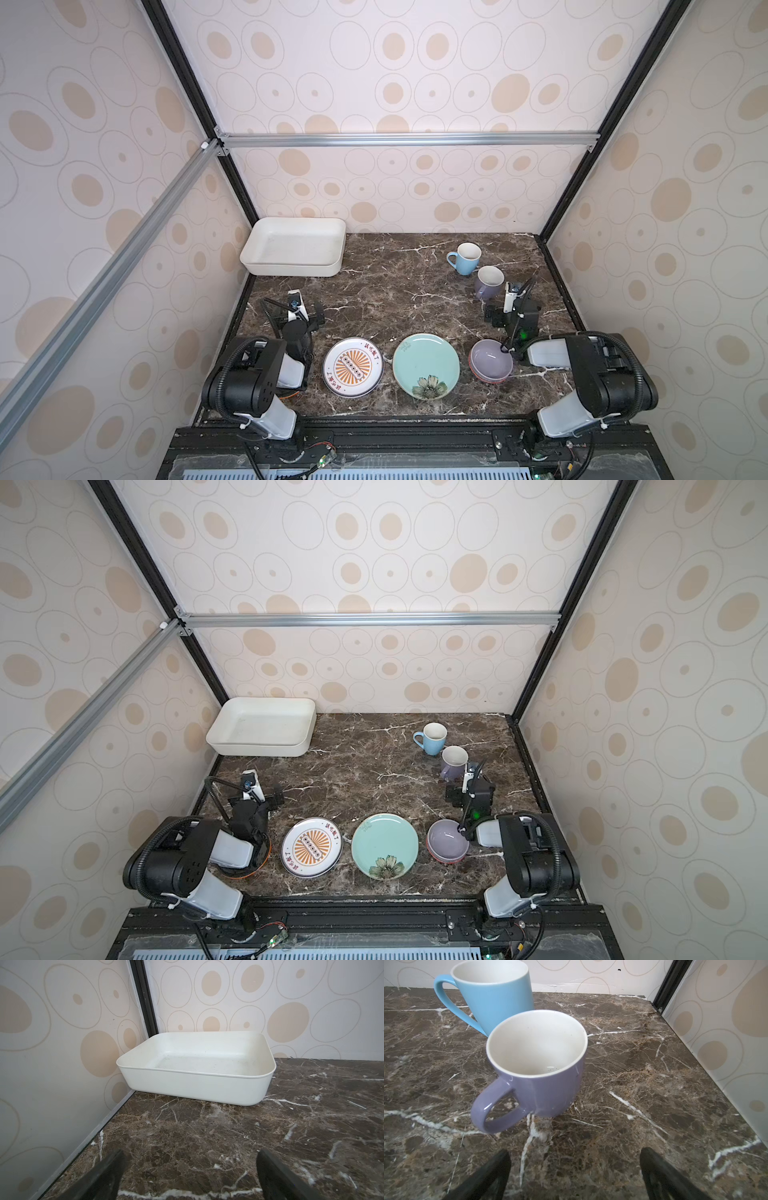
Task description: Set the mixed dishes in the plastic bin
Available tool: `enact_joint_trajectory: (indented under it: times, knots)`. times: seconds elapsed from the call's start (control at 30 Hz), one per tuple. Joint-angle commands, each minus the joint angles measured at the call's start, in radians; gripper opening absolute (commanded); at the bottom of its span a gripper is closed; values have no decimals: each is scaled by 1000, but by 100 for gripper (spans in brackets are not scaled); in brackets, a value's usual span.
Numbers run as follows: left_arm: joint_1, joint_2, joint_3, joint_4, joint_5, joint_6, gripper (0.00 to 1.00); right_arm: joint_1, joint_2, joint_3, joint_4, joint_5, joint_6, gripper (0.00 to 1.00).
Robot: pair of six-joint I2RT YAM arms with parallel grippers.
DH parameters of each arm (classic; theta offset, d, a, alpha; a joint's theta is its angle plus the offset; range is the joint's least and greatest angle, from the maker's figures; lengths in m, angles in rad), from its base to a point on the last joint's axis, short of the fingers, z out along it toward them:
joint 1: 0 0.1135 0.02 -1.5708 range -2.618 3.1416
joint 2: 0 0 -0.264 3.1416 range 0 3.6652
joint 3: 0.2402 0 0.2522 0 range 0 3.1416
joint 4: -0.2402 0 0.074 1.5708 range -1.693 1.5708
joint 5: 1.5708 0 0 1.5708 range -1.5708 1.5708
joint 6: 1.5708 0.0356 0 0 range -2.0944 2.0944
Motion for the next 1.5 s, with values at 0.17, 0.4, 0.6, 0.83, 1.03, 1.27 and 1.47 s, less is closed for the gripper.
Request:
enact_joint_trajectory:
  times: [0.17, 0.4, 0.6, 0.83, 1.03, 1.27, 1.47]
  knots:
    - [8, 5, 20, 26, 3, 1, 99, 2, -9, 15, 13, -2, -13, 100]
    - [8, 5, 21, 26, 3, 1, 99, 2, -9, 16, 13, -2, -14, 100]
    - [7, 5, 20, 26, 3, 1, 99, 3, -10, 14, 14, -2, -14, 100]
    - [8, 5, 20, 26, 3, 1, 99, 3, -11, 14, 14, -2, -13, 100]
    - [8, 5, 19, 27, 3, 1, 99, 3, -10, 14, 14, -2, -12, 100]
    - [15, 3, 27, 10, 22, -5, 99, -10, -12, 19, 1, -27, -8, 100]
    - [15, -45, 44, -47, 75, 20, 99, 27, -127, 45, -144, 69, -11, 100]
